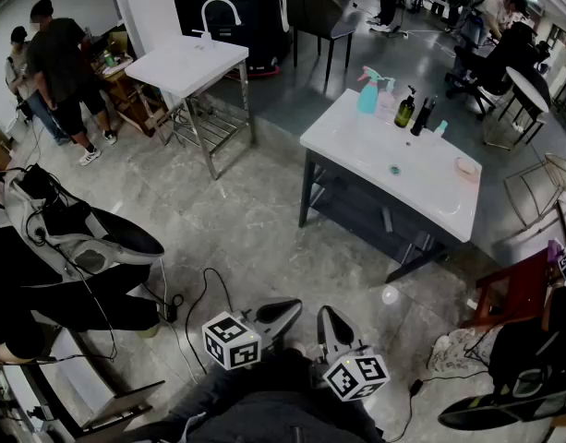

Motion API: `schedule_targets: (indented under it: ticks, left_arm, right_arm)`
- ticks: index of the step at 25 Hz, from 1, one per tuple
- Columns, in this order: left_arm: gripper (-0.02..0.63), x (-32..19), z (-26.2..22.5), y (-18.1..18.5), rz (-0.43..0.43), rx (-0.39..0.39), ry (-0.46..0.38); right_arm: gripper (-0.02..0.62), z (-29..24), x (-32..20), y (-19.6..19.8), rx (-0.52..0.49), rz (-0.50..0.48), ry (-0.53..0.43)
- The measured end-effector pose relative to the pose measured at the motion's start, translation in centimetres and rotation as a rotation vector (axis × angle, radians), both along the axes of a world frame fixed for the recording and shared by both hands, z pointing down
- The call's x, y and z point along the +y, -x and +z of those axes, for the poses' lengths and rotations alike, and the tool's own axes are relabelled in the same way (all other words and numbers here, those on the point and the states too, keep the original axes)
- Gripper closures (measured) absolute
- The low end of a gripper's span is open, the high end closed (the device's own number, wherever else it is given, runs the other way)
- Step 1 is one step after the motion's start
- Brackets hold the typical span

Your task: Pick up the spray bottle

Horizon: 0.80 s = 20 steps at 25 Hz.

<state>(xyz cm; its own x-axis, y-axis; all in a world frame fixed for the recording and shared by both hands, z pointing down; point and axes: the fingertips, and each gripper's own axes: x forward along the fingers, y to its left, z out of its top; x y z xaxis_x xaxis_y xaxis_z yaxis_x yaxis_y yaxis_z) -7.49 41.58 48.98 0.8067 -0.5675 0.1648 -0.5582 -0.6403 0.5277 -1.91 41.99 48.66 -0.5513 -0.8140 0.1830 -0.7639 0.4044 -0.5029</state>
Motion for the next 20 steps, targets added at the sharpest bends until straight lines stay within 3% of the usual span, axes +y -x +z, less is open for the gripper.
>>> schedule_targets:
  ticks: [12,20]
  left_arm:
    - [0.6,-0.1,-0.3,-2.0,0.065,-0.007,-0.004]
    - [0.598,-4.2,0.2,-2.8,0.104,0.021,0.01]
  right_arm:
    - [0.586,-0.3,-0.4,-1.4,-0.03,0.044,-0.001]
    - [0.584,0.0,-4.5,-1.9,-0.05,0.076,0.02]
